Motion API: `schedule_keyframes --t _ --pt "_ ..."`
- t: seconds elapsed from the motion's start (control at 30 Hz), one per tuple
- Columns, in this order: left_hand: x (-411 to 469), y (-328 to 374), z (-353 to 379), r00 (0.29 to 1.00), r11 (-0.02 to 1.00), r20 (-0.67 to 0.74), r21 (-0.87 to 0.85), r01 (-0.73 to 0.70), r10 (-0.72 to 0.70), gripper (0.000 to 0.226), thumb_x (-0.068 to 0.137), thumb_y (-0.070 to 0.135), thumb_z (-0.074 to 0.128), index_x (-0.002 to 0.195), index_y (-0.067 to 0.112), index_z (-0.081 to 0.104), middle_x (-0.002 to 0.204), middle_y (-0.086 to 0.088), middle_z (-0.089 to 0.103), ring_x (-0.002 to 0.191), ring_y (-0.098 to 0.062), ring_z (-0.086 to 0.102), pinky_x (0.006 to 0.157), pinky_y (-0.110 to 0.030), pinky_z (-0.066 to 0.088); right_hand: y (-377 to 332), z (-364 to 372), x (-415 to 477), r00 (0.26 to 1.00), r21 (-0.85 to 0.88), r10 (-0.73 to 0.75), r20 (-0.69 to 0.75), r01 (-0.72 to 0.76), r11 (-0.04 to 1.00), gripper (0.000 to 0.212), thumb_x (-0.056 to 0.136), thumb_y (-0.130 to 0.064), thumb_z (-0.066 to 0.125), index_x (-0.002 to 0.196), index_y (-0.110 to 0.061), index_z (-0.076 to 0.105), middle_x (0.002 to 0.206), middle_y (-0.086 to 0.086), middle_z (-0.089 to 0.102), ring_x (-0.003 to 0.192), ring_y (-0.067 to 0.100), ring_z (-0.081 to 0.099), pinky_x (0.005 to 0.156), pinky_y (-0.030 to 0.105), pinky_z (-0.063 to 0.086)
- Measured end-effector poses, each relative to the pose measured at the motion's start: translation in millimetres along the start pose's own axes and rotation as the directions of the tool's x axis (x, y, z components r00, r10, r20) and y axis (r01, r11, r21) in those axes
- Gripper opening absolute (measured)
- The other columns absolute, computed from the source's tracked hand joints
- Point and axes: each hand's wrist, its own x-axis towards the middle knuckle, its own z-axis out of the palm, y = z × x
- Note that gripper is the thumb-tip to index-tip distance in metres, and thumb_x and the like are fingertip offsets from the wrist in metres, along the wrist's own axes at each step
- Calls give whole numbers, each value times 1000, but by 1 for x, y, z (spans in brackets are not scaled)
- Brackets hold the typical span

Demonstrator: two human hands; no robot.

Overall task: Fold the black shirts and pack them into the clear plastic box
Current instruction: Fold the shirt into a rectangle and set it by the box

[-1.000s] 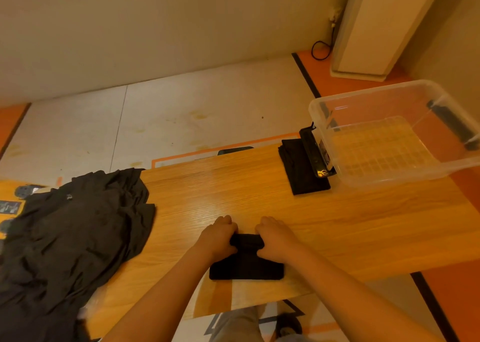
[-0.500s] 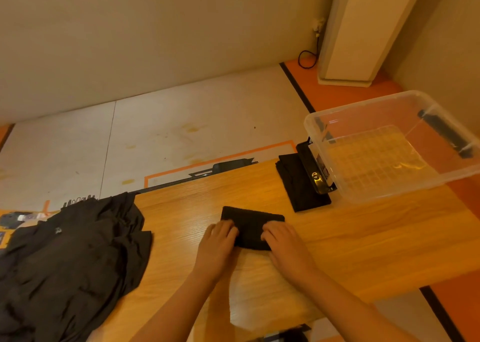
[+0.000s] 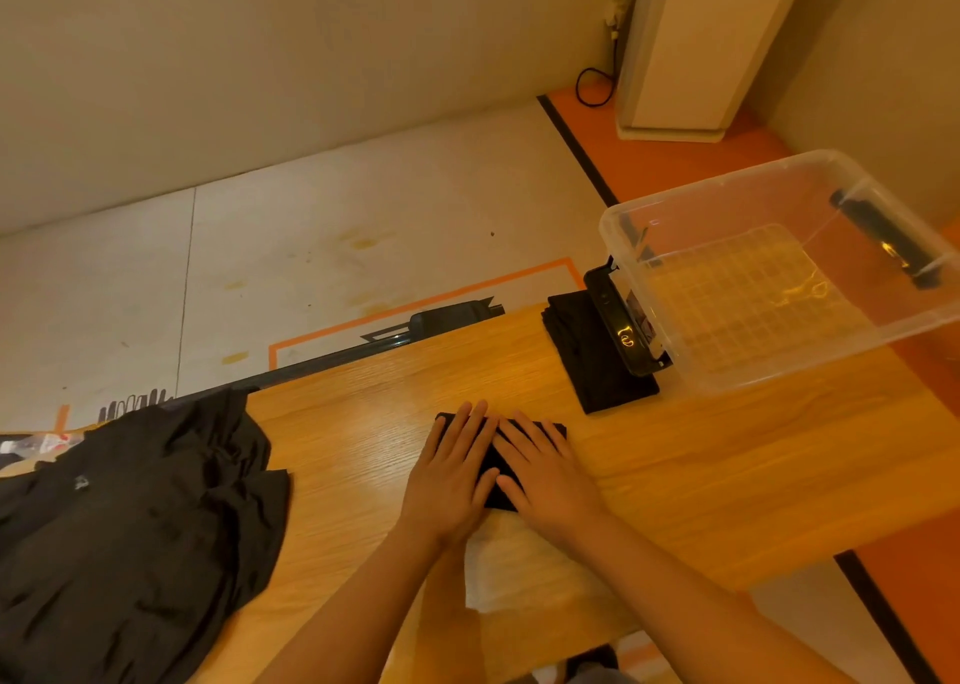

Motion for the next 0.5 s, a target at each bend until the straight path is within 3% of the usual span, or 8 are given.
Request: schedule_keyframes --t 0.1,0.2,0.27,0.33,0.4,0.5 --pt "2 -14 9 997 1000 76 22 12 -14 60 103 53 14 154 21 19 161 -2 18 149 -15 5 116 -44 8 13 4 4 999 -8 23 46 -22 1000 56 90 -45 26 141 -31 44 146 -4 47 137 17 40 111 39 20" --pt "4 -19 6 995 1000 90 3 30 -31 61 101 55 4 154 25 13 162 -1 14 149 -14 0 116 -44 4 25 5 4 998 51 55 -20 -54 997 73 85 -54 -2 153 -31 13 160 -10 15 147 9 7 118 35 -3" --pt "7 -22 -1 993 990 48 -96 108 -104 67 95 60 -6 154 29 5 162 5 2 148 -11 -10 120 -38 -7 27 7 7 995 94 70 -66 -64 994 78 84 -60 -8 153 -29 10 160 -11 10 147 7 1 117 34 -5" --pt "12 -28 -12 983 963 40 -200 182 -178 64 97 57 13 154 27 14 161 5 13 149 -13 5 120 -35 -1 23 2 9 990 148 105 -99 -90 985 74 90 -63 2 152 -26 22 158 -7 24 147 11 14 118 32 5" --pt "16 -34 -22 982 957 -4 -224 183 -189 61 98 41 46 152 21 26 152 0 36 140 -19 30 116 -34 20 18 -5 13 983 164 132 -128 -110 980 59 98 -50 31 149 -21 30 151 -2 36 141 15 28 116 31 17" --pt "27 -41 -33 977 955 81 -209 210 -197 59 89 36 63 141 20 41 133 -2 49 122 -21 43 99 -31 37 13 -16 23 984 142 148 -96 -133 981 56 94 -38 52 145 -20 36 141 0 43 132 19 34 112 31 24"
